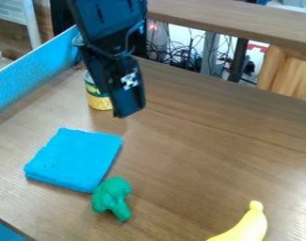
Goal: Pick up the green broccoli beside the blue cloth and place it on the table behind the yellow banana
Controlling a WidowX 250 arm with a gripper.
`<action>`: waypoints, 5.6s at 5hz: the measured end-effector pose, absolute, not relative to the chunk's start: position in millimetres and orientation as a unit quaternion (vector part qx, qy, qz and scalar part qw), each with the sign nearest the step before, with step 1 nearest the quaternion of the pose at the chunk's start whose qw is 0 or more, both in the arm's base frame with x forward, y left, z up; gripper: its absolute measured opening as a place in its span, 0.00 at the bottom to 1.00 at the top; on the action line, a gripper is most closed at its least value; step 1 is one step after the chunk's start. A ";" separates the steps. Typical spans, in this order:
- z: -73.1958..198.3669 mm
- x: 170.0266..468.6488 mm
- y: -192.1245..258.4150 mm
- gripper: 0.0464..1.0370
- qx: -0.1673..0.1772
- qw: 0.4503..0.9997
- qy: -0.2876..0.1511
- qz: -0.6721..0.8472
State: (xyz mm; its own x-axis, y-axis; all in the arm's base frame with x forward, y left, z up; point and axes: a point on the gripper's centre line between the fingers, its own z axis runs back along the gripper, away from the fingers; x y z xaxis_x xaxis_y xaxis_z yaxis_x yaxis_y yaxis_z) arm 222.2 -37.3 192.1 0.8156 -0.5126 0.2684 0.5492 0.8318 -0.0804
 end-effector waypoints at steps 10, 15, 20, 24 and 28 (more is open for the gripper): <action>49.1 241.2 -68.6 0.96 0.070 0.796 0.000 -0.602; 46.9 217.7 -29.7 0.96 0.057 0.806 0.014 -0.589; 25.7 209.3 -12.8 0.29 0.052 0.806 0.062 -0.586; 107.0 261.4 -86.8 0.29 0.017 0.780 -0.039 -0.625; 105.3 369.9 -173.4 0.29 -0.051 0.853 -0.102 -0.509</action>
